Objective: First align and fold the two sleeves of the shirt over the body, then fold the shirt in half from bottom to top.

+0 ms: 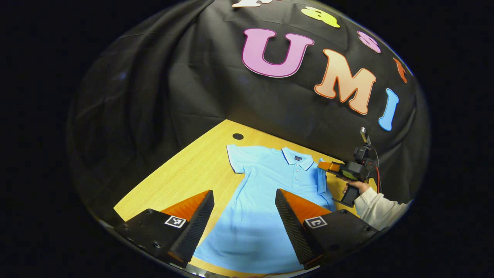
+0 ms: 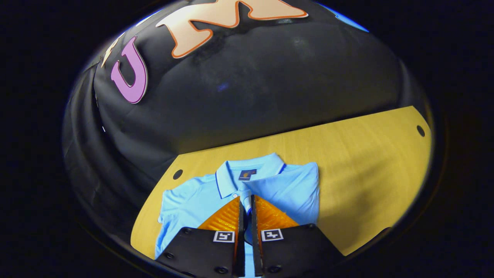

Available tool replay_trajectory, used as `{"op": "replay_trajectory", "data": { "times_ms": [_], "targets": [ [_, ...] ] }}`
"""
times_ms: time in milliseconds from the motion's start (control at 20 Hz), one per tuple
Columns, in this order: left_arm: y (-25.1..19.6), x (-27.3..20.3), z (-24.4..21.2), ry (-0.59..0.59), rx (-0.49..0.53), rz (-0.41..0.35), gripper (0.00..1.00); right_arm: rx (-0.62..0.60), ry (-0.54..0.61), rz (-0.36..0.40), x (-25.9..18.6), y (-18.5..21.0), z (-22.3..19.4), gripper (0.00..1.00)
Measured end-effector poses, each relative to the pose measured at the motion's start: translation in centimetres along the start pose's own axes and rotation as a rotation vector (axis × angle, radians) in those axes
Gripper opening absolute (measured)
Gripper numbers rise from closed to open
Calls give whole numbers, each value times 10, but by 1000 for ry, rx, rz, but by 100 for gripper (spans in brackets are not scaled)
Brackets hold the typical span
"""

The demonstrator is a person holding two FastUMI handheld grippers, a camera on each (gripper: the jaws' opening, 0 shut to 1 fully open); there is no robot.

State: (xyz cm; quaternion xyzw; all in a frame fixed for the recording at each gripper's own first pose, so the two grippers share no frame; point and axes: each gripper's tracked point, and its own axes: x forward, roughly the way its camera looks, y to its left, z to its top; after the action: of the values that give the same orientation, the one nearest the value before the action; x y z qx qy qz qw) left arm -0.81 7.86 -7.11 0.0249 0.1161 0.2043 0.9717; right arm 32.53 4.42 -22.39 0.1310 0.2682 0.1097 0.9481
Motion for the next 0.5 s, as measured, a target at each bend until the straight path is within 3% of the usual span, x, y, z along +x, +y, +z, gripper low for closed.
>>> {"op": "replay_trajectory", "data": {
  "times_ms": [100,350,450,500],
  "targets": [
    [9,5,-1,4,-10,10,96,39,26,27,9,11,-12,12],
    [26,31,14,-11,21,1,96,-43,25,31,-1,19,-19,87],
    [34,51,21,-16,51,6,96,-93,20,19,-17,18,-20,97],
    [35,62,25,-18,69,1,96,-108,14,11,-26,17,-21,97]
  ]
}}
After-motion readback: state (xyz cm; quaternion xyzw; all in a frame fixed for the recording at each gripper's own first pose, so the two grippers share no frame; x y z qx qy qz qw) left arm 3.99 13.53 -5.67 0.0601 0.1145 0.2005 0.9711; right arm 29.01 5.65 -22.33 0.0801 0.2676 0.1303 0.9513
